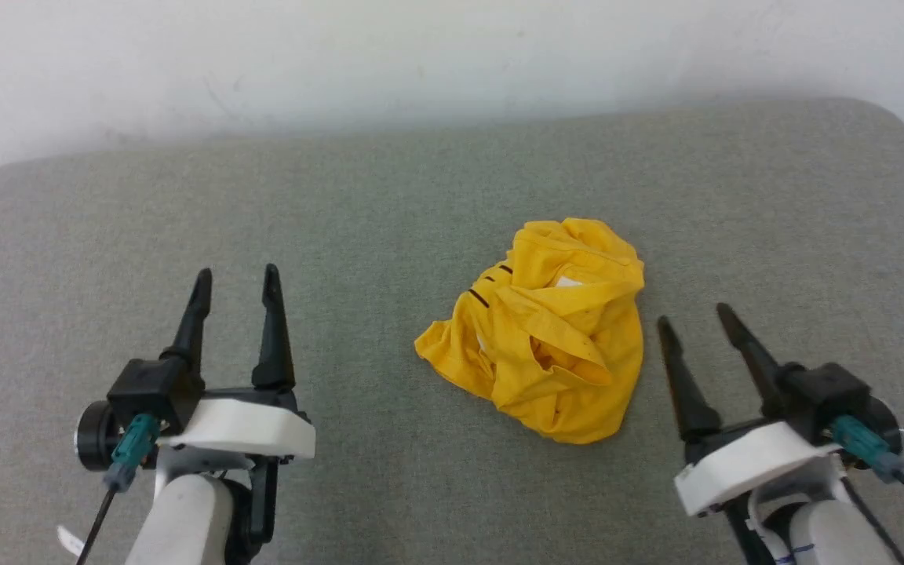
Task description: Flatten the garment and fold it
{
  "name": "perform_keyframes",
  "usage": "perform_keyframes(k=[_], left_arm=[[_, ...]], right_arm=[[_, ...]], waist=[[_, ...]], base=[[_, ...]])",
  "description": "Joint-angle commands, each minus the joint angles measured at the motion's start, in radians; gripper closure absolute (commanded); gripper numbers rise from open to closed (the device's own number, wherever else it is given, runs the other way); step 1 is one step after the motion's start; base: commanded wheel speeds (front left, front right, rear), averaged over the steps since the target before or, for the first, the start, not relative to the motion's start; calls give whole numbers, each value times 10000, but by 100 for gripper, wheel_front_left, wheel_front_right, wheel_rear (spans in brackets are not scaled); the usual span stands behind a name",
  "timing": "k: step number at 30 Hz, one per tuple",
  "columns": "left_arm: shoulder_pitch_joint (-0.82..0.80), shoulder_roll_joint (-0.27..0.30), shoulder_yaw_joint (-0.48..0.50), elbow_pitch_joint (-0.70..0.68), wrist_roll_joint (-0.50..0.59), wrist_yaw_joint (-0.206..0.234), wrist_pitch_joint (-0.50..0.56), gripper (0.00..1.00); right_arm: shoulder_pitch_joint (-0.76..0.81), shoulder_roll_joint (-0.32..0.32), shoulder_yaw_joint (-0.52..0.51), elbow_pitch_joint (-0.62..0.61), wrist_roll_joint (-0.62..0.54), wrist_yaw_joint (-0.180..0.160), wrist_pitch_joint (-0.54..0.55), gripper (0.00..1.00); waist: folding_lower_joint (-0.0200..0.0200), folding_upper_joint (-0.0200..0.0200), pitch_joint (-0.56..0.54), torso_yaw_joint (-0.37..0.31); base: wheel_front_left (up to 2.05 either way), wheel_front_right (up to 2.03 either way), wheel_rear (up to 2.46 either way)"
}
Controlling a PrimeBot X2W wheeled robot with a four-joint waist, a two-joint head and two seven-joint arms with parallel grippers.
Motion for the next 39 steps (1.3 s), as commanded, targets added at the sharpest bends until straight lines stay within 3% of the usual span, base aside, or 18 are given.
perform_keyframes(k=[1, 9, 15, 16, 17, 18, 25, 31, 38, 39], left_arm=[[308, -205, 355, -382, 363, -73, -44, 0], [566, -964, 1255, -1057, 1058, -787, -46, 0], [531, -1276, 1536, -941, 1301, -1268, -46, 0], [528, -1301, 1562, -905, 1333, -1326, -46, 0], [534, -1321, 1575, -847, 1355, -1382, -46, 0], [532, -1337, 1589, -806, 1389, -1422, -46, 0], [595, -1385, 1657, -649, 1541, -1582, -47, 0], [600, -1392, 1645, -594, 1507, -1617, -47, 0], [577, -1393, 1544, -503, 1506, -1654, -47, 0], [571, -1394, 1528, -482, 1499, -1660, -47, 0]], right_arm=[[-96, 15, 338, -71, -155, -17, 308, 0], [-730, 15, 1566, 294, -649, -17, 2831, 0], [-1288, 15, 1319, 776, -698, -17, 4636, 0], [-1335, 15, 1242, 859, -629, -17, 4918, 25], [-1388, 15, 1238, 894, -581, -17, 5116, 68], [-1441, 15, 1233, 864, -543, -17, 5188, 100], [-1413, 15, 481, -367, -137, -17, 3889, 100], [-663, 15, -2351, -1298, 316, -17, 2808, 100], [212, 15, -5319, -4, 516, -17, 4185, 100], [282, 15, -5583, 323, 570, -17, 4520, 96]], waist=[[0, 0, 265, 273], [0, 0, 610, 828], [0, 0, 757, 1153], [0, 0, 763, 1174], [0, 0, 766, 1193], [0, 0, 766, 1202], [0, 0, 672, 957], [0, 0, 573, 561], [0, 0, 541, 148], [0, 0, 541, 101]], base=[[0, 0, 0], [0, 0, 0], [0, 0, 0], [0, 0, 0], [0, 0, 0], [0, 0, 0], [0, 0, 0], [0, 0, 0], [0, 0, 0], [0, 0, 0]])
